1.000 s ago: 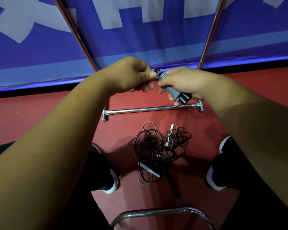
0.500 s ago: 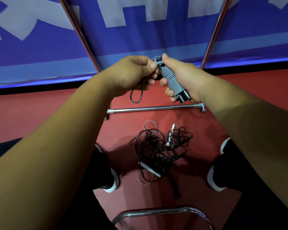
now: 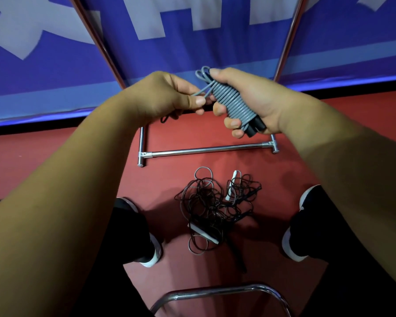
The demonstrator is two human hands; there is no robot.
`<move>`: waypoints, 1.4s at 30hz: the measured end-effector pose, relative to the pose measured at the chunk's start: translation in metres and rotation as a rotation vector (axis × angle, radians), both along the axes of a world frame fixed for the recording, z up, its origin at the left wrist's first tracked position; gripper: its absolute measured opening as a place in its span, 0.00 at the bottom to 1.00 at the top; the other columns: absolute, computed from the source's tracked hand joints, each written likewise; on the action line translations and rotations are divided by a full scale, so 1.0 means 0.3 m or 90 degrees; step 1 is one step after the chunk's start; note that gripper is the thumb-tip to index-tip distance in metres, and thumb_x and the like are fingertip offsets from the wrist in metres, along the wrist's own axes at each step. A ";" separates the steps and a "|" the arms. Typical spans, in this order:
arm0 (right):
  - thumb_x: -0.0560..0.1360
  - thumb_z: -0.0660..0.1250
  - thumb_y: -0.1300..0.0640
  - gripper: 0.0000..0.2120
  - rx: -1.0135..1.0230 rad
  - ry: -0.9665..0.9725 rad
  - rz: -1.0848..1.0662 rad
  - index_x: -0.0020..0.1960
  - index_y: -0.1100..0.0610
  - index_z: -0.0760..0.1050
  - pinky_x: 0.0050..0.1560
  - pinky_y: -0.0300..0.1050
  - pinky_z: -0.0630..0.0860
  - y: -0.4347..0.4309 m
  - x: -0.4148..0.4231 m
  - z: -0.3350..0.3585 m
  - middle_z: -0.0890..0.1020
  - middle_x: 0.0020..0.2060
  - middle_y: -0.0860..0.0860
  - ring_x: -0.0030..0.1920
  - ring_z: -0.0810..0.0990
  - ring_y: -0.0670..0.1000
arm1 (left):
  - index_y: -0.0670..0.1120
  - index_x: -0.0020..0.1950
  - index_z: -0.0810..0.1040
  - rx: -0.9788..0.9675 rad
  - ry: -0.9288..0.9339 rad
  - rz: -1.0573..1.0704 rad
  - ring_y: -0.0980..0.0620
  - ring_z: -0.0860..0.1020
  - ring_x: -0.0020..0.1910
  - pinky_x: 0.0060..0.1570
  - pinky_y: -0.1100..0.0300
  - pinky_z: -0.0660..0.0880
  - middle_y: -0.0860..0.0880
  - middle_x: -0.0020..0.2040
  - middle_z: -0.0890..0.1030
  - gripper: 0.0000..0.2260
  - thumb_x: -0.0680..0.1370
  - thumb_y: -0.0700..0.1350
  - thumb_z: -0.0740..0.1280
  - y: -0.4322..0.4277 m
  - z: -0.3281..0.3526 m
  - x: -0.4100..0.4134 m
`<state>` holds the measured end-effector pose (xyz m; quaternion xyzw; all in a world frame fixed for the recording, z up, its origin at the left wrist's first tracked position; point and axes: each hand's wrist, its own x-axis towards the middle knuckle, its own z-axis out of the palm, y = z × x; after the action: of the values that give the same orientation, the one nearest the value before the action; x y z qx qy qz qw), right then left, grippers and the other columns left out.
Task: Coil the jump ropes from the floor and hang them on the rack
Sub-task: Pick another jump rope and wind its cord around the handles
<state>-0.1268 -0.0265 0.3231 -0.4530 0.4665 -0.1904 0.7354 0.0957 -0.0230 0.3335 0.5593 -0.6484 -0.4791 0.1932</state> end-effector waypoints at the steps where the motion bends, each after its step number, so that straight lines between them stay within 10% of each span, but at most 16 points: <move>1: 0.81 0.64 0.34 0.23 -0.005 0.011 0.007 0.55 0.55 0.75 0.31 0.43 0.70 0.006 0.002 -0.003 0.77 0.37 0.50 0.26 0.68 0.51 | 0.52 0.51 0.90 -0.019 -0.028 0.001 0.53 0.74 0.37 0.39 0.59 0.70 0.44 0.48 0.88 0.07 0.74 0.51 0.78 -0.006 -0.005 0.005; 10: 0.84 0.60 0.41 0.21 0.030 0.042 0.148 0.53 0.59 0.78 0.27 0.42 0.71 0.063 0.040 -0.028 0.81 0.36 0.54 0.22 0.68 0.50 | 0.53 0.34 0.81 -0.096 -0.207 -0.094 0.62 0.70 0.23 0.32 0.66 0.68 0.59 0.22 0.75 0.13 0.73 0.37 0.77 -0.003 -0.047 -0.011; 18: 0.84 0.61 0.42 0.22 0.135 0.136 0.353 0.65 0.57 0.82 0.27 0.42 0.72 0.095 0.068 -0.058 0.84 0.41 0.57 0.24 0.69 0.51 | 0.57 0.52 0.89 -0.178 -0.258 -0.204 0.59 0.80 0.40 0.48 0.63 0.76 0.57 0.40 0.86 0.13 0.71 0.42 0.76 0.023 -0.056 -0.033; 23: 0.83 0.67 0.41 0.20 0.087 0.218 0.275 0.53 0.60 0.80 0.29 0.43 0.73 0.080 0.066 -0.095 0.82 0.40 0.56 0.26 0.71 0.51 | 0.54 0.53 0.90 -0.330 -0.324 -0.238 0.63 0.76 0.42 0.43 0.76 0.65 0.53 0.47 0.88 0.11 0.72 0.44 0.76 0.009 -0.045 -0.044; 29: 0.82 0.68 0.41 0.14 0.003 0.292 0.107 0.60 0.50 0.78 0.31 0.45 0.77 0.040 0.039 -0.152 0.79 0.41 0.52 0.26 0.74 0.49 | 0.54 0.59 0.87 -0.293 -0.430 -0.276 0.50 0.82 0.49 0.52 0.54 0.77 0.53 0.48 0.87 0.14 0.77 0.54 0.67 0.002 -0.025 -0.074; 36: 0.79 0.69 0.45 0.10 0.029 0.139 -0.051 0.55 0.49 0.74 0.33 0.45 0.76 0.016 0.046 -0.140 0.77 0.40 0.50 0.27 0.73 0.50 | 0.51 0.57 0.88 -0.137 -0.143 0.027 0.62 0.84 0.47 0.54 0.64 0.79 0.56 0.49 0.88 0.07 0.81 0.47 0.73 -0.008 -0.039 -0.076; 42: 0.79 0.59 0.25 0.26 0.045 0.016 -0.113 0.54 0.47 0.73 0.34 0.46 0.73 0.019 0.061 -0.119 0.74 0.33 0.50 0.26 0.70 0.51 | 0.40 0.56 0.87 -0.033 0.112 0.157 0.59 0.83 0.38 0.44 0.67 0.79 0.47 0.43 0.88 0.09 0.76 0.35 0.76 -0.002 -0.039 -0.083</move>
<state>-0.1086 -0.0208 0.2875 -0.3857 0.5206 -0.2326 0.7253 0.0707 -0.0235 0.3218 0.5851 -0.5674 -0.4822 0.3213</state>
